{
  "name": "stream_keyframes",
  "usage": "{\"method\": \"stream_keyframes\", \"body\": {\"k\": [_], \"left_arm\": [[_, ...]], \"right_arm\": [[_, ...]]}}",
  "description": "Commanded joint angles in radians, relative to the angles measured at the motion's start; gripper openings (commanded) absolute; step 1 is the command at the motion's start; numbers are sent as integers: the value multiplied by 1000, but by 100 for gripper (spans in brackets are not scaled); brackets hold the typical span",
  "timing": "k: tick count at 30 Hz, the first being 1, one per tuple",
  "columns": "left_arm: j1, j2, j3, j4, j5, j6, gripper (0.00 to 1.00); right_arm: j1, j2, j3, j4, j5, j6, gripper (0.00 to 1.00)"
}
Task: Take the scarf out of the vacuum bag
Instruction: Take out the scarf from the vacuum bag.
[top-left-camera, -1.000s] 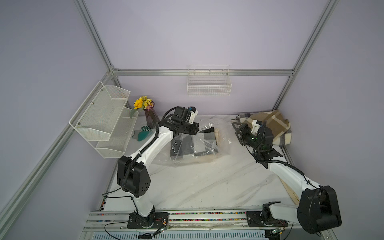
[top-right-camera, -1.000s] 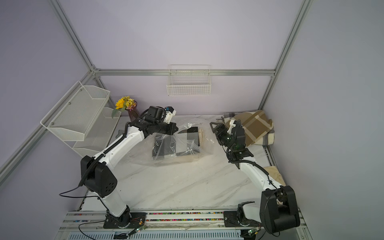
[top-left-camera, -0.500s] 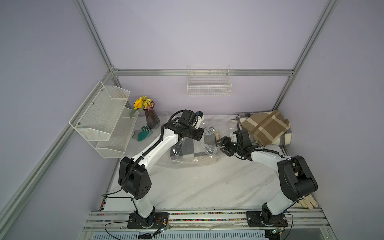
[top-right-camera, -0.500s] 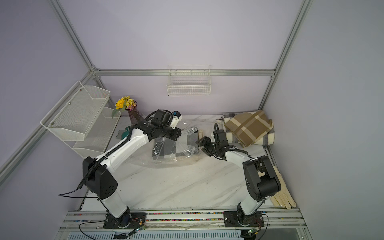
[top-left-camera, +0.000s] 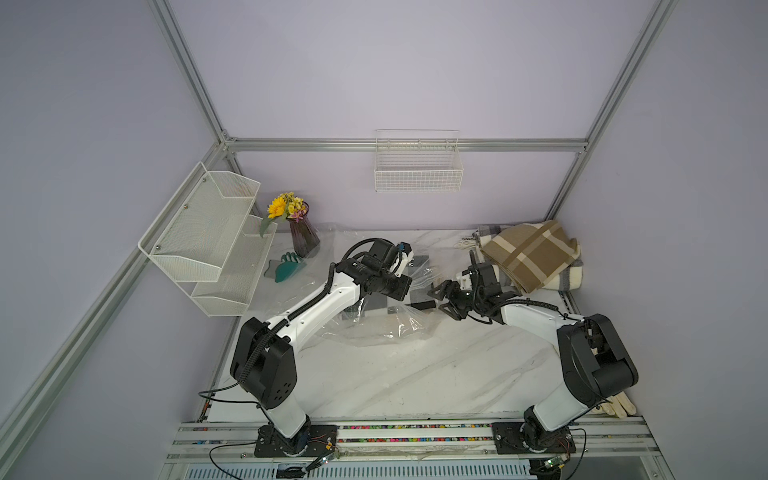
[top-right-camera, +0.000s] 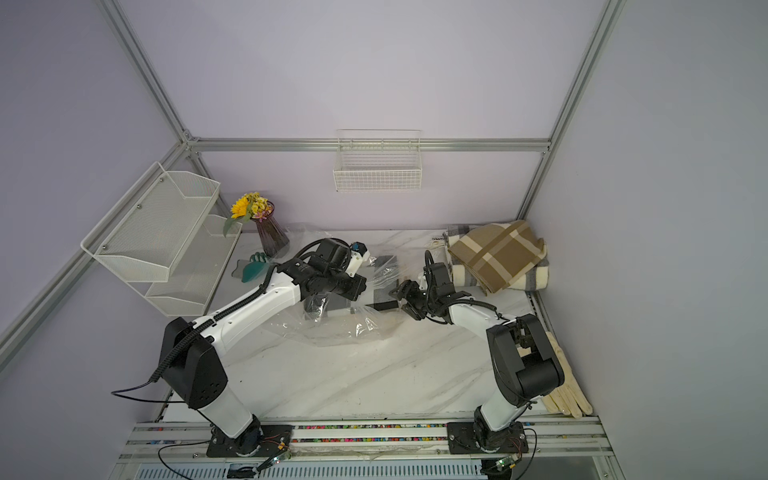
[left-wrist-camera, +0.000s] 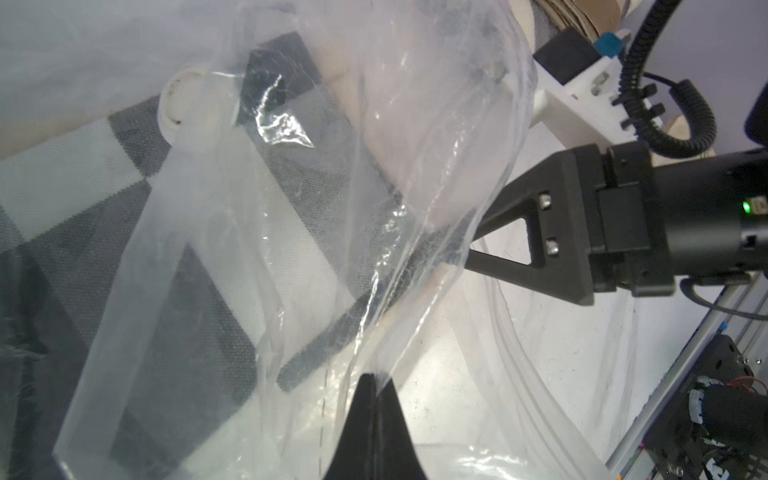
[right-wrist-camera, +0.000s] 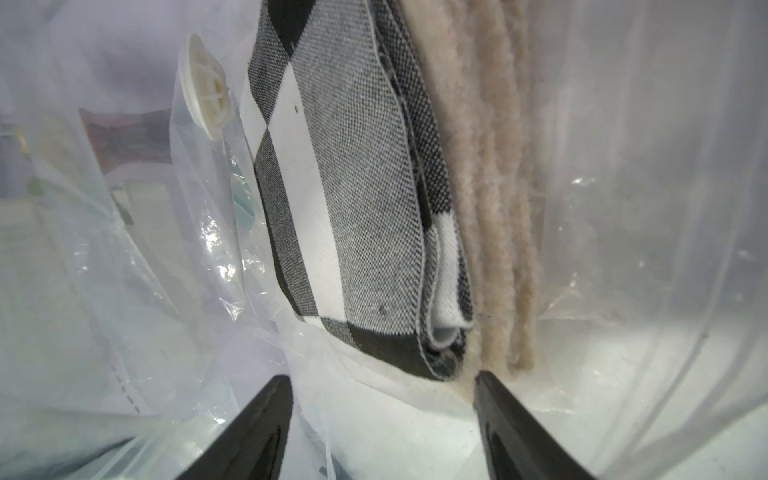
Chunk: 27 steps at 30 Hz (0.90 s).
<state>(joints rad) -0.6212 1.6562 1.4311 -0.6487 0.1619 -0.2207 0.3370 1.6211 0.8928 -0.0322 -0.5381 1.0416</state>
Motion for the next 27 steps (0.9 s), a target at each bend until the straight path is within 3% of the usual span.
{"method": "stream_keyframes", "body": {"k": [1,10,27], "left_arm": [[-23,-52,-56,96,26,-66,0],[-35,-18,-47,99,33,-60,0],[-34,-35,-33,84,-1,-28,0]], "right_arm": [[14,2,-34,101,-42,91,72],[27,61,-42,242,-92,206,69],[33,186,-66,374,-35,285,62]]}}
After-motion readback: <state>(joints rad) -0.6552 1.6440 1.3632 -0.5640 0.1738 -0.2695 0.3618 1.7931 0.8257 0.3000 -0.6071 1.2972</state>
